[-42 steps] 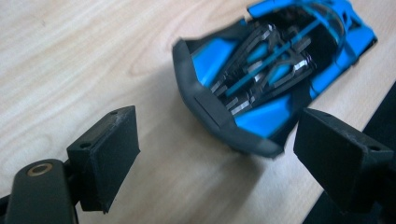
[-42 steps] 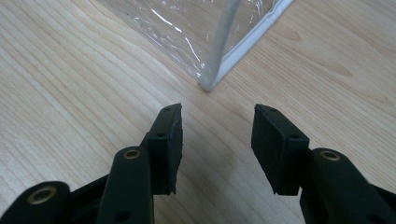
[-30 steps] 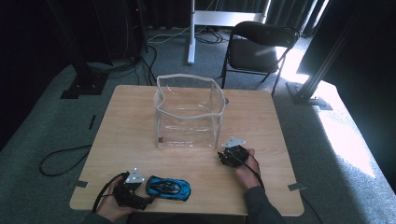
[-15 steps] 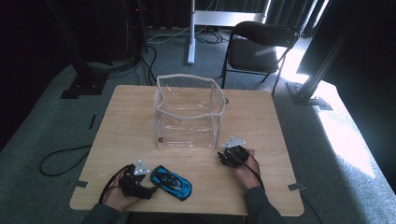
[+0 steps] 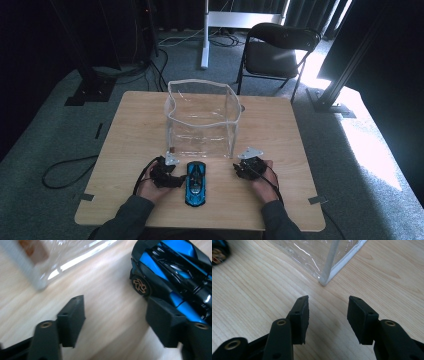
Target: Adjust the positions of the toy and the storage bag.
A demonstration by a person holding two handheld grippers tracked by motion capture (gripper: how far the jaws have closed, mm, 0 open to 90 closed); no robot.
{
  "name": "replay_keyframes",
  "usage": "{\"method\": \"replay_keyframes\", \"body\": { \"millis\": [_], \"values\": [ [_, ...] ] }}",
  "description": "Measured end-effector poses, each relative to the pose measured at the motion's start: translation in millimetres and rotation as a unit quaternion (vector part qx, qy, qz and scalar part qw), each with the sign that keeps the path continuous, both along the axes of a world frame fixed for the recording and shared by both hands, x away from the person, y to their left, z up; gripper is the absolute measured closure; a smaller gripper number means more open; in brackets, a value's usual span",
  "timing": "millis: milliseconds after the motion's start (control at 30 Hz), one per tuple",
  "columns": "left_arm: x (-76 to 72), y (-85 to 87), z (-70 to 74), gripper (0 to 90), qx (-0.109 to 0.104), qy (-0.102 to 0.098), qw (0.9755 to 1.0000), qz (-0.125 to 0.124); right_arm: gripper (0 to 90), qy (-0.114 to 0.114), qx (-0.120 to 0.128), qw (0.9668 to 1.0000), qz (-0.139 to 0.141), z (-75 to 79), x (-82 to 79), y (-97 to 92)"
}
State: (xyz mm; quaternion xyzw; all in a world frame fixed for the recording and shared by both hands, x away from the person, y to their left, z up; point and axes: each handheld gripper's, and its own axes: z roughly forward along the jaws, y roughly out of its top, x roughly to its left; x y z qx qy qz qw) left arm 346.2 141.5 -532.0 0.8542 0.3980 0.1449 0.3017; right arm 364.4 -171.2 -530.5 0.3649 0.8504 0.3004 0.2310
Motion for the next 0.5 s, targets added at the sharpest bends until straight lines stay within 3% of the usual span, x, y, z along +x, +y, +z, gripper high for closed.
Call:
{"method": "replay_keyframes", "body": {
  "millis": [167,333,433,467,500],
  "values": [
    [10.6,-25.9,-0.5,51.0,-0.012,-0.009,0.9997,-0.019,51.4,-0.002,-0.002,1.0,0.001,0.4,-0.4,0.3],
    [17.1,-38.2,-0.8,59.9,-0.013,-0.012,0.999,-0.041,51.4,-0.007,0.002,1.0,0.001,2.8,-2.2,-1.4],
    [16.5,-42.5,-1.5,72.0,-0.018,-0.015,0.9983,-0.052,51.4,-0.009,0.006,0.9999,0.001,3.8,-2.5,-1.8],
    [16.5,-42.5,-1.5,72.0,-0.018,-0.015,0.9983,-0.052,51.4,-0.011,0.006,0.9999,0.004,4.2,-2.6,-1.8],
    [16.5,-47.0,-3.2,75.4,-0.029,-0.018,0.9973,-0.066,51.4,-0.014,0.006,0.9999,0.007,4.5,-3.1,0.1]
  ]
}}
